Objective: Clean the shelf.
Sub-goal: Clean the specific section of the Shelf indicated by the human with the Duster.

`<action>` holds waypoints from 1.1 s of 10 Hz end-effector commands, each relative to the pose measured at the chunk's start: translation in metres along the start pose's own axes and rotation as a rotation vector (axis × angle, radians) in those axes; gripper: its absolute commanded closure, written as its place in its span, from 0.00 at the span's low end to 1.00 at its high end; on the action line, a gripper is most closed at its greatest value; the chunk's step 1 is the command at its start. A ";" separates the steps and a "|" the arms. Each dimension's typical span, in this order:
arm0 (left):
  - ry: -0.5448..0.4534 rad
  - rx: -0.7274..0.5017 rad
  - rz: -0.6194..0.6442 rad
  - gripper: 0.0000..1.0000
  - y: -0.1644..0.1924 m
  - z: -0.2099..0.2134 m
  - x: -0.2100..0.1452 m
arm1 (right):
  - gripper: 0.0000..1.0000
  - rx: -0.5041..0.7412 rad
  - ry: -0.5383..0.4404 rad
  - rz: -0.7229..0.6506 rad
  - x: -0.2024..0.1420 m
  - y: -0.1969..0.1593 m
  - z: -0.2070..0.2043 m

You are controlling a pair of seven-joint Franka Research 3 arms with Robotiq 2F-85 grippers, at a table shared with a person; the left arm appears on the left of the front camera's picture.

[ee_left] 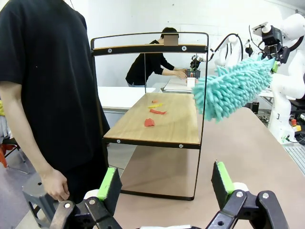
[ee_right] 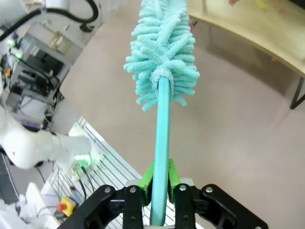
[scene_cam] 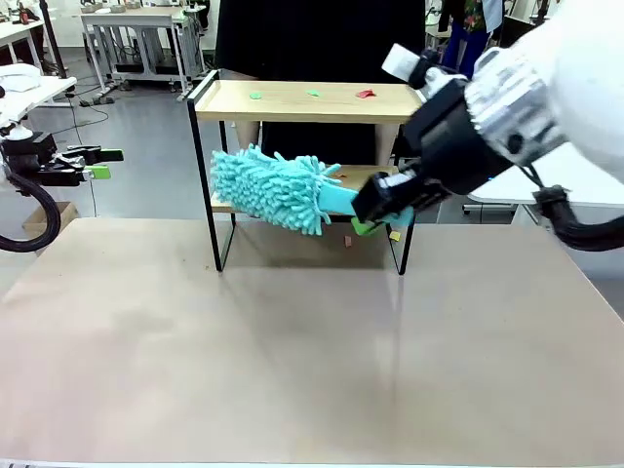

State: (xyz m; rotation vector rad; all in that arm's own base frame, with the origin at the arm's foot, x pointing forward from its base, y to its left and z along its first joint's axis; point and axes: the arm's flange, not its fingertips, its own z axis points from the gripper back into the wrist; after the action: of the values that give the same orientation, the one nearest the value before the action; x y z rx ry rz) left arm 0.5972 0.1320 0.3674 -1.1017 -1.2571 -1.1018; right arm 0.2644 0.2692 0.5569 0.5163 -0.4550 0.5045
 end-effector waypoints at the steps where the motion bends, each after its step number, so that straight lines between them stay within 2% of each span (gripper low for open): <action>1: 0.001 -0.002 -0.010 0.00 -0.002 0.000 0.002 | 0.88 -0.036 -0.054 -0.096 0.018 0.020 -0.017; 4: 0.001 -0.002 -0.010 0.00 -0.002 0.000 0.002 | 0.88 -0.099 -0.068 -0.161 0.036 0.044 -0.057; 7: 0.001 -0.002 -0.010 0.00 -0.002 0.000 0.002 | 0.88 -0.155 -0.127 -0.221 0.052 0.057 -0.083; 8: 0.001 -0.002 -0.010 0.00 -0.002 0.000 0.002 | 0.88 -0.173 -0.124 -0.251 0.052 0.058 -0.081; 9: 0.001 -0.002 -0.010 0.00 -0.002 0.000 0.002 | 0.88 -0.112 -0.080 -0.185 0.037 0.047 -0.078; 11: 0.001 -0.002 -0.010 0.00 -0.002 0.000 0.002 | 0.88 -0.112 -0.080 -0.185 0.037 0.047 -0.078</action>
State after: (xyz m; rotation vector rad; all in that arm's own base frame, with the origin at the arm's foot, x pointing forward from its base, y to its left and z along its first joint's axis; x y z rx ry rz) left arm 0.5971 0.1320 0.3673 -1.1017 -1.2571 -1.1015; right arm 0.2900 0.3663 0.5319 0.4586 -0.5027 0.2594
